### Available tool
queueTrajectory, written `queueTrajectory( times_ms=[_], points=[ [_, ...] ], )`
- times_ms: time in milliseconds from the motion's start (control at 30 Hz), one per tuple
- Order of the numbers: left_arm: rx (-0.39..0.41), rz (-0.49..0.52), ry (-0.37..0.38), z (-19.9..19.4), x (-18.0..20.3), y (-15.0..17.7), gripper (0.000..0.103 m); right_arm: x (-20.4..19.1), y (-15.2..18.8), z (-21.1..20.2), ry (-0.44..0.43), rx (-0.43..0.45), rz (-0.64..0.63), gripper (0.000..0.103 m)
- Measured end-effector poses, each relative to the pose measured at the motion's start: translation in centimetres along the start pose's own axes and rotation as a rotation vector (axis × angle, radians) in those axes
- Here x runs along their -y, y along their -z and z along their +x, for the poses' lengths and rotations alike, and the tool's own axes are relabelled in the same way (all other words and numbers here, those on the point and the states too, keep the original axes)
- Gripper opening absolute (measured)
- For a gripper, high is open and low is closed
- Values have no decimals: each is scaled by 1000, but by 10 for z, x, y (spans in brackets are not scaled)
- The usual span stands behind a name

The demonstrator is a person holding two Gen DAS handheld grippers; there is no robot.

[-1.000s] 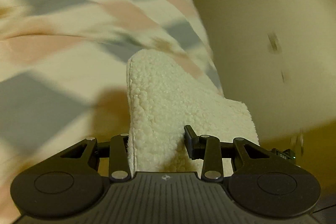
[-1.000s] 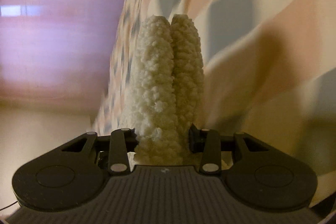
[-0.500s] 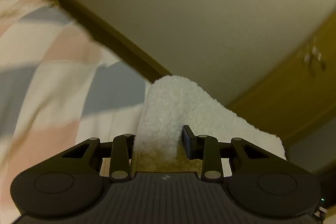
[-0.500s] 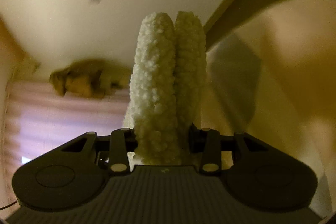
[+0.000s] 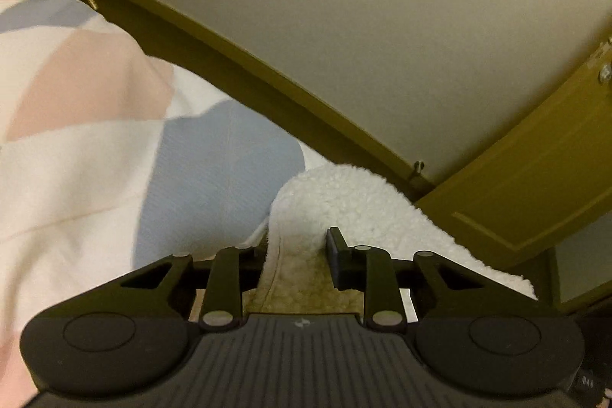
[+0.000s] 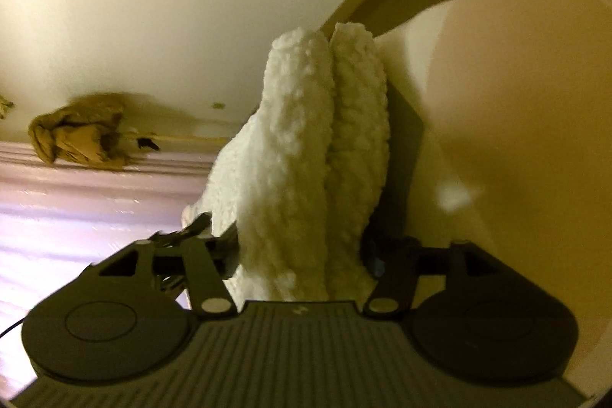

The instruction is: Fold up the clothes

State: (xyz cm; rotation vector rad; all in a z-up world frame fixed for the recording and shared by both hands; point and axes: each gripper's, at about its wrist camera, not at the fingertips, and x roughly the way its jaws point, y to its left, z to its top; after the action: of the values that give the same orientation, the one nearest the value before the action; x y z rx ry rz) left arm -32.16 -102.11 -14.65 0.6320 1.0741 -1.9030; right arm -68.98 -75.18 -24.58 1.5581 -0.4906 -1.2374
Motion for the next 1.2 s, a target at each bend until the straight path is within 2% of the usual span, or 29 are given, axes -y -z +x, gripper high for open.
queueTrajectory(
  times_ms=[67,133,167,267,300,333,467,533,567,600,633,700,833,933,967,1033,1067,1133,1200],
  points=[
    [37,-41,0,-29,-6,4,33,-5,-5,-7,3,15,4,61],
    [78,-94,-12,-59,-15,14,51,-3,-10,-10,11,39,20,67],
    [84,-130,-17,-67,-18,14,55,-2,-14,-9,12,48,28,67],
    [85,-245,-16,-91,-31,48,73,2,-23,5,3,54,78,67],
    [85,-298,-7,-94,-35,63,82,4,-23,11,6,50,92,67],
    [80,-364,21,-92,-41,79,85,6,-23,14,10,45,100,68],
    [70,-554,103,-67,-58,121,86,12,-22,24,28,22,80,61],
    [79,-593,120,-52,-60,131,86,12,-24,26,28,17,51,48],
    [88,-598,121,-46,-61,134,85,11,-25,27,28,17,32,45],
    [105,-599,140,-41,-63,134,72,8,-25,25,24,23,3,41],
    [127,-576,141,-38,-60,132,54,3,-25,23,15,33,-35,38],
    [174,-507,140,-42,-52,126,36,-9,-23,19,-22,61,-116,37],
    [266,-358,163,-73,-35,119,31,-25,-24,13,-125,107,-196,37],
    [314,-323,170,-88,-37,125,32,-23,-27,23,-107,63,-192,37],
    [318,-326,158,-86,-39,126,32,-17,-27,26,-80,40,-184,38],
    [267,-340,93,-60,-47,127,38,-1,-28,39,12,-13,-123,52],
    [239,-347,60,-47,-51,127,40,6,-30,39,10,-16,-77,55],
    [216,-374,37,-41,-58,130,48,6,-34,32,23,-4,-48,66],
    [222,-379,26,-50,-57,131,49,-8,-37,15,77,53,-114,74]
  ],
)
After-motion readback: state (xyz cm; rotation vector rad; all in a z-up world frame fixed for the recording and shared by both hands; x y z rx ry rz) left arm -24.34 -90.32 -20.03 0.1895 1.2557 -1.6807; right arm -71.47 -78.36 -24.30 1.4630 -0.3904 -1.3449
